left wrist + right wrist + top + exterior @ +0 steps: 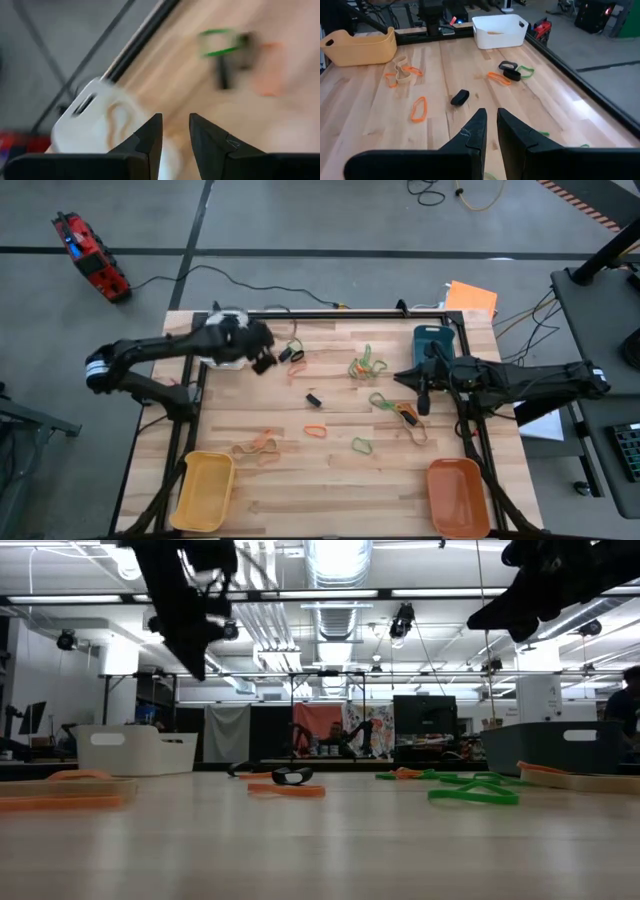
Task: Sort rubber bands into baskets
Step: Put the black rubber band into the orange bin
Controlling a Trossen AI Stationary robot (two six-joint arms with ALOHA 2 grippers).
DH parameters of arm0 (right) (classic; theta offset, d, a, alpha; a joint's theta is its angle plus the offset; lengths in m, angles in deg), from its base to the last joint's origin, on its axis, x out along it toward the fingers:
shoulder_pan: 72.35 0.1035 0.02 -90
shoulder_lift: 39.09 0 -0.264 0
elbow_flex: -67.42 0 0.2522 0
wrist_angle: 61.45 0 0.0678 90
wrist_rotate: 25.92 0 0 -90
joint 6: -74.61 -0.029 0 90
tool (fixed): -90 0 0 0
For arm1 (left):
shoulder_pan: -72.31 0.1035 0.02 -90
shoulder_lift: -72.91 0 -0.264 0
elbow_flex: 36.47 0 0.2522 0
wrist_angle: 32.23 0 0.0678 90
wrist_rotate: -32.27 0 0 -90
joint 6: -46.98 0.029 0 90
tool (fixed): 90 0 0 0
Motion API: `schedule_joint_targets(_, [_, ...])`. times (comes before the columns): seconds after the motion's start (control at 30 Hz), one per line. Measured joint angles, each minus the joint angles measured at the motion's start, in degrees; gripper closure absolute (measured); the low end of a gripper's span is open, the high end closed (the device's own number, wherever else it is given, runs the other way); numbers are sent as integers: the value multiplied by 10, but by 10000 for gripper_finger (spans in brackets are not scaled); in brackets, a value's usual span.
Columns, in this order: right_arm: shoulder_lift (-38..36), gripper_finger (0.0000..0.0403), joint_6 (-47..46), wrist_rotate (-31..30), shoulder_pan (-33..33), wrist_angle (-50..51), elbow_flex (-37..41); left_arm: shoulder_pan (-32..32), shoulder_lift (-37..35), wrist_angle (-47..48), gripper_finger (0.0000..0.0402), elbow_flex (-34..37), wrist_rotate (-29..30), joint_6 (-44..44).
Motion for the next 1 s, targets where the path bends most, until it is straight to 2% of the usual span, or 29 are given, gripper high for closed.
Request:
schedule_joint_targets(0.17, [27, 367, -25, 0, 0, -27, 0, -151, -37, -19, 319, 0, 2, -17])
schedule_joint_targets(0.3, [46, 367, -48, 0, 0, -29, -5, -268, -61, -68, 319, 0, 6, -16])
schedule_joint_targets(0.4, [59, 367, -81, 0, 0, -33, -11, -346, -73, -112, 319, 0, 36, -5])
schedule_joint_targets(0.53, [83, 367, -109, 0, 0, -72, -21, -427, -77, -144, 319, 0, 105, 12])
schedule_joint_targets(0.7, [134, 367, -109, 2, 0, -156, -47, -478, -72, -169, 319, 20, 158, 16])
schedule_joint_targets(0.87, [225, 367, -101, 5, 0, -160, -111, -483, -85, -276, 319, 100, 150, 45])
schedule_joint_targets(1.0, [304, 367, -79, 5, 1, -120, -180, -477, -106, -417, 319, 177, 113, 107])
